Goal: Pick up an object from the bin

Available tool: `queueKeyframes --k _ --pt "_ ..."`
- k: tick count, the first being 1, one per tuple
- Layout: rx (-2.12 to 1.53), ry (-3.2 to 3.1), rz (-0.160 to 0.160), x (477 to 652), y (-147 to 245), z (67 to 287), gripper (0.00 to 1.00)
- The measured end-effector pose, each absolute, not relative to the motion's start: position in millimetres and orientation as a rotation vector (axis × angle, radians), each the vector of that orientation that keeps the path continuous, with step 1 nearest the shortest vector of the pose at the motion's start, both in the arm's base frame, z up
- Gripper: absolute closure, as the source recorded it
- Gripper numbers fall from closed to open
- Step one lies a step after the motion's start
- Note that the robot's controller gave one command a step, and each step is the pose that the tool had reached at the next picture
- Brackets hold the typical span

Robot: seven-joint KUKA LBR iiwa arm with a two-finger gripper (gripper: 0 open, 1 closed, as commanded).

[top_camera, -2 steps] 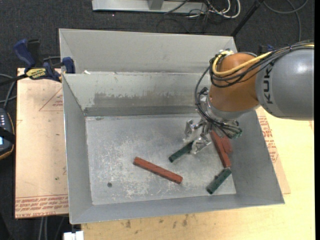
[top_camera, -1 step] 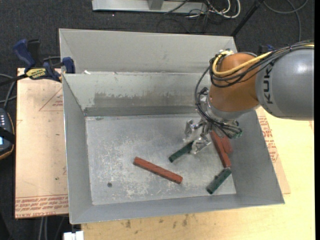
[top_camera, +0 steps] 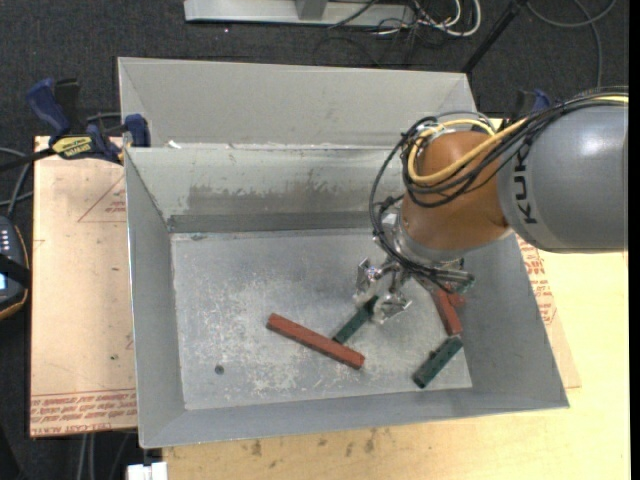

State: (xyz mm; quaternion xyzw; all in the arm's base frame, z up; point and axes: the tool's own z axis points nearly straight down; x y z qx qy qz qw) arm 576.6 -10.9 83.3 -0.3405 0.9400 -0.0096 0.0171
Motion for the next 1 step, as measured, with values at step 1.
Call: queueKeyframes --k 1 --pt "-1.086 2.938 -0.005 556.7 -19.6 243.7 1.0"
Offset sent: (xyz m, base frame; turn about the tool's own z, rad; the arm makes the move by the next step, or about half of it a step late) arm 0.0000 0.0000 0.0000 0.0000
